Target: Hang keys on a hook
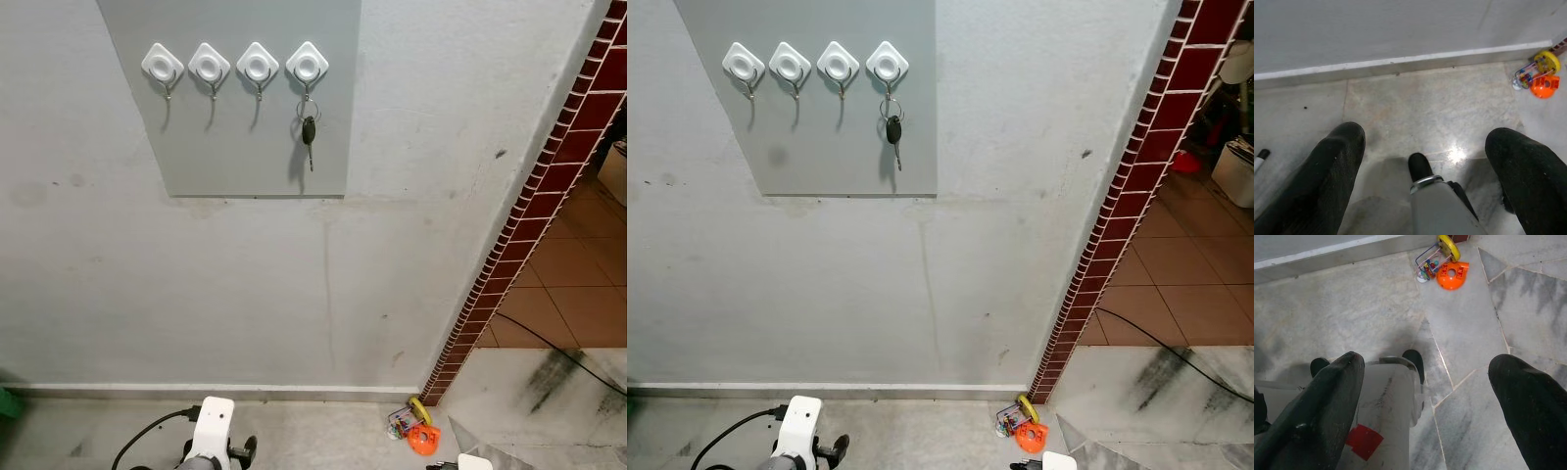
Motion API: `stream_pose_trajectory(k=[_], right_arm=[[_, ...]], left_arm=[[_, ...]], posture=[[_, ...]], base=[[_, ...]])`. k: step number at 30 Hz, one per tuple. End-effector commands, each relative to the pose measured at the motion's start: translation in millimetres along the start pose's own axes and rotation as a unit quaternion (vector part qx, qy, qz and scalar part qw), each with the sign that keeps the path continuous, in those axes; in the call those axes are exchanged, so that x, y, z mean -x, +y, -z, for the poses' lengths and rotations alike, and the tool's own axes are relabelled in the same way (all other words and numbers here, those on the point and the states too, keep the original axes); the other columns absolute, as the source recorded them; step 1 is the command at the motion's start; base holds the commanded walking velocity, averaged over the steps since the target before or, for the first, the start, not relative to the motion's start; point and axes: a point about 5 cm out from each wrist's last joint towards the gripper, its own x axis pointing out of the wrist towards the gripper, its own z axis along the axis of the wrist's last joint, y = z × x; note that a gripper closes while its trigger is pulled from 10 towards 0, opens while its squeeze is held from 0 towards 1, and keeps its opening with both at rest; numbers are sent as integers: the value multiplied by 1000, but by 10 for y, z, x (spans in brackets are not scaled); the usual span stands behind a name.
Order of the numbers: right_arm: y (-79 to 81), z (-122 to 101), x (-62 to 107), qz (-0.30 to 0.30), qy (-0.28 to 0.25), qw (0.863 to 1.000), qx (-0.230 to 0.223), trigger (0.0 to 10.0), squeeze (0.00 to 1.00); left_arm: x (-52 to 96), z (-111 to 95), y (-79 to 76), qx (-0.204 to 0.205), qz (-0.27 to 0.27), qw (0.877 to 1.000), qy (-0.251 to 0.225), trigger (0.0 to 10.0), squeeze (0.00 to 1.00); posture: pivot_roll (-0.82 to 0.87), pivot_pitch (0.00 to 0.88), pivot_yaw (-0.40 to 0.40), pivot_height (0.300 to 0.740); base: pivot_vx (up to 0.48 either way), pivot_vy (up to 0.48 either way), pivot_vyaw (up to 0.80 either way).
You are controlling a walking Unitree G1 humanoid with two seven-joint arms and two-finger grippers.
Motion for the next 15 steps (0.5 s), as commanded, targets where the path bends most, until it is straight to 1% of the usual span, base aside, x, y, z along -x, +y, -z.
stream_pose_trajectory(k=[1,6,8,10,11,15], right_arm=[[22,60,9,-2,14,1000,1,10000,0],[13,44,4,0,13,1000,7,10000,0],[15,37,2,-1,15,1000,26,10000,0],[15,38,2,-1,16,999,30,10000,0],[18,40,1,-3,18,999,40,10000,0],[19,36,1,-4,17,999,49,10000,0]], left_arm=[[11,31,49,-6,-5,1000,11,10000,0],[19,44,85,-7,-9,1000,12,10000,0],[24,53,103,-4,-13,1000,13,10000,0],[27,58,110,-4,-14,1000,14,10000,0],[32,72,122,-5,-17,1000,16,10000,0],[36,84,129,-11,-19,1000,18,10000,0]], posture=[[-81,0,53,740],[-78,0,52,740],[-78,0,52,740],[-74,0,48,740],[-71,0,45,740],[-67,0,42,740]], base=[[0,0,0],[0,0,0],[0,0,0],[0,0,500],[0,0,800],[0,0,800]])
